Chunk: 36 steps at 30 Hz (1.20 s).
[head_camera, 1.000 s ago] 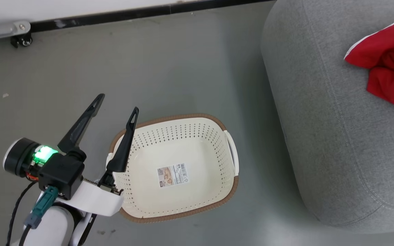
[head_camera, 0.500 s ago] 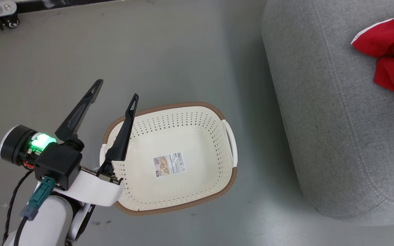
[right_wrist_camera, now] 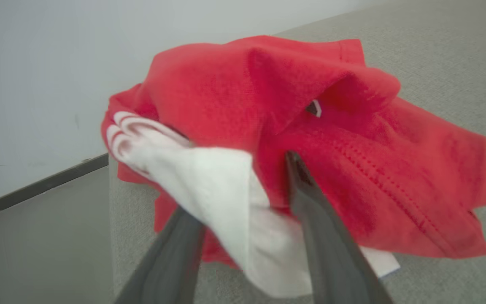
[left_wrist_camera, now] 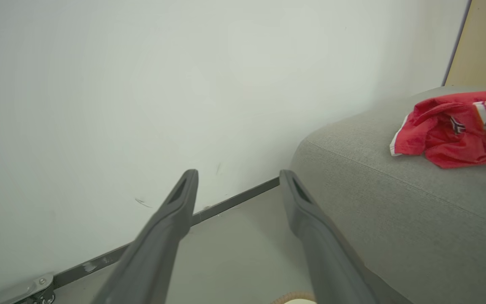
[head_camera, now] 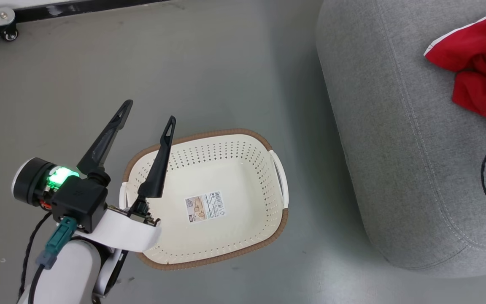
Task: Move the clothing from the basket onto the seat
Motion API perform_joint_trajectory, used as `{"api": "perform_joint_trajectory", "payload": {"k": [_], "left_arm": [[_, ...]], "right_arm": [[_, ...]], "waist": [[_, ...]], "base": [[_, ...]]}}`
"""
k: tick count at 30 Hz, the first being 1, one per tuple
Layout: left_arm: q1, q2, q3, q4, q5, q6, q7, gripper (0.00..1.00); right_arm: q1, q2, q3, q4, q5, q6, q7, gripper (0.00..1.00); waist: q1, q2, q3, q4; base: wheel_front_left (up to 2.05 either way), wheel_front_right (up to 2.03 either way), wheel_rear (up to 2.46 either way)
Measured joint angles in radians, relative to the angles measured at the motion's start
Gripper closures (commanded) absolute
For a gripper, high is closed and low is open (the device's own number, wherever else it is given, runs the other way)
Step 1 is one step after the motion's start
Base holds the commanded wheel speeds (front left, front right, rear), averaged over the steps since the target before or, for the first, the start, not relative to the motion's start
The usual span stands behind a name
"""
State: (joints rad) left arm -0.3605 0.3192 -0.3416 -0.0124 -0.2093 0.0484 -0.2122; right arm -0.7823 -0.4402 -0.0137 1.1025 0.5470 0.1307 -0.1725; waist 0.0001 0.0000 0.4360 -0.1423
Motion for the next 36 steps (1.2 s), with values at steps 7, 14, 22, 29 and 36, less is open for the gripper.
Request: {"api": "perform_joint_trajectory", "payload": {"k": [7,14,22,29,36], "left_arm": [[0.000,-0.020,-0.001,0.034,-0.008,0.002,-0.010,0.00],[0.000,-0.038,-0.001,0.060,-0.017,0.002,-0.023,0.00],[0.000,-0.049,0.002,0.089,-0.020,0.002,-0.034,0.00],[0.002,-0.056,0.015,0.115,-0.026,0.002,-0.035,0.00],[0.016,-0.061,0.042,0.141,-0.035,0.013,-0.036,0.00]], "right_arm": [[0.011,0.001,0.062,-0.033,-0.005,0.000,0.030,0.00],[0.046,-0.006,0.103,-0.071,0.000,0.000,0.058,0.00],[0.091,-0.017,0.155,-0.161,0.018,0.000,0.059,0.00],[0.128,-0.053,0.188,-0.240,0.023,0.000,0.041,0.00],[0.156,-0.058,0.198,-0.309,0.034,0.000,0.016,0.00]], "waist": [[0.0000,0.0000,-0.018,-0.010],[0.0000,0.0000,-0.038,-0.025],[0.0000,0.0000,-0.070,-0.045],[-0.0001,0.0000,-0.107,-0.064],[0.0000,0.0000,-0.150,-0.076]], "base": [[0.00,0.00,0.00],[0.00,0.00,0.00],[0.00,0.00,0.00],[0.00,0.00,0.00],[0.00,0.00,0.00]]}}
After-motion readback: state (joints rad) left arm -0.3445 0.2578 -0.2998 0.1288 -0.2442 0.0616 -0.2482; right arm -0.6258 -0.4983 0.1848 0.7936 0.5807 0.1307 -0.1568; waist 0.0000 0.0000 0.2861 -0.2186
